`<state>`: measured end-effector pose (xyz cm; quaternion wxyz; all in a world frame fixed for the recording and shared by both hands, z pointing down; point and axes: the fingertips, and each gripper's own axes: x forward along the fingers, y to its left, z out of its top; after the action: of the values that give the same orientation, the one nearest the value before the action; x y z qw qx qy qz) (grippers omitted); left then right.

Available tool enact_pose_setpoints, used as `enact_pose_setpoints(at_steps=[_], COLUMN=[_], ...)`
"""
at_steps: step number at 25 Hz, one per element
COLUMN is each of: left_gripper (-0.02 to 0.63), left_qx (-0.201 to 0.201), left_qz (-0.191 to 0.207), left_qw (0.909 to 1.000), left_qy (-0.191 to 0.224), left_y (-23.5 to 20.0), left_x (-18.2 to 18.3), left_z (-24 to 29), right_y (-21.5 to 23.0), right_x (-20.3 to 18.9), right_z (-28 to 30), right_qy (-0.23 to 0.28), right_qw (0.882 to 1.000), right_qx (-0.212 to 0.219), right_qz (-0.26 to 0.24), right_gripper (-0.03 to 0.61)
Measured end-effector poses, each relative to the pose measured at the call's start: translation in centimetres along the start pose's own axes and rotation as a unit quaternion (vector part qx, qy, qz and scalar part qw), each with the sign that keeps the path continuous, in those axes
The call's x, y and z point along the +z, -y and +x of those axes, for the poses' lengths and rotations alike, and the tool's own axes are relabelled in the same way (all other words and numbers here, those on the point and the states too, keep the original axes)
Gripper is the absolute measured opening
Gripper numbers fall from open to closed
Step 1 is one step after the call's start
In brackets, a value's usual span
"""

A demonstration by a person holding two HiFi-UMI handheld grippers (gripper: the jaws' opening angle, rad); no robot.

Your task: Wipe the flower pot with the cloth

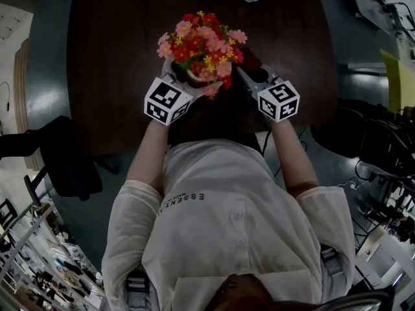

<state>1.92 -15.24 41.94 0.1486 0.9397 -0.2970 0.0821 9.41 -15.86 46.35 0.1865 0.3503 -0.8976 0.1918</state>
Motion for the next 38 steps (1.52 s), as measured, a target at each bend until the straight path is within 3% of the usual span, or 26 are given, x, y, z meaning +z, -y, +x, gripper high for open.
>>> enact_pose_setpoints(at_steps=[3,8,17,27,28,30,35,38], left_gripper=[0.563,0.563,0.565,0.566,0.565,0.630,0.630,0.624], left_qx=[-0.011,-0.012,-0.038,-0.046,-0.040,-0.020,0.020,0.080], left_qz=[0.004,0.016,0.066,0.080,0.081,0.079,0.065,0.050], left_qw=[0.9995,0.9971,0.9933,0.9900,0.9902,0.9917,0.9942,0.9934], left_qy=[-0.030,-0.073,-0.086,-0.107,-0.107,-0.100,-0.083,-0.066], left_y=[0.1,-0.5,-2.3,-1.9,-2.1,-2.6,-3.5,-4.5], left_x=[-2.3,-6.6,-12.7,-13.2,-13.2,-13.1,-12.7,-12.1], left_z=[1.2,2.9,2.5,3.9,3.9,3.6,1.2,-1.7], right_y=[-0.1,-0.1,-1.2,-0.2,-0.2,-0.1,0.4,0.3], right_x=[1.0,-0.2,-5.4,-5.4,-5.5,-5.5,-5.1,-5.0], right_z=[0.6,1.6,4.6,4.0,4.1,4.1,3.5,2.5], right_qy=[0.005,-0.035,-0.056,-0.051,-0.050,-0.047,-0.033,-0.025], right_qw=[1.000,0.997,0.998,0.998,0.998,0.998,0.997,0.996], right_qx=[0.002,-0.017,-0.006,-0.007,-0.007,-0.011,-0.038,-0.057], right_qz=[-0.014,-0.061,-0.007,0.027,0.029,0.038,0.066,0.071], right_gripper=[0.051,0.051,0.051,0.051,0.051,0.051,0.051,0.051])
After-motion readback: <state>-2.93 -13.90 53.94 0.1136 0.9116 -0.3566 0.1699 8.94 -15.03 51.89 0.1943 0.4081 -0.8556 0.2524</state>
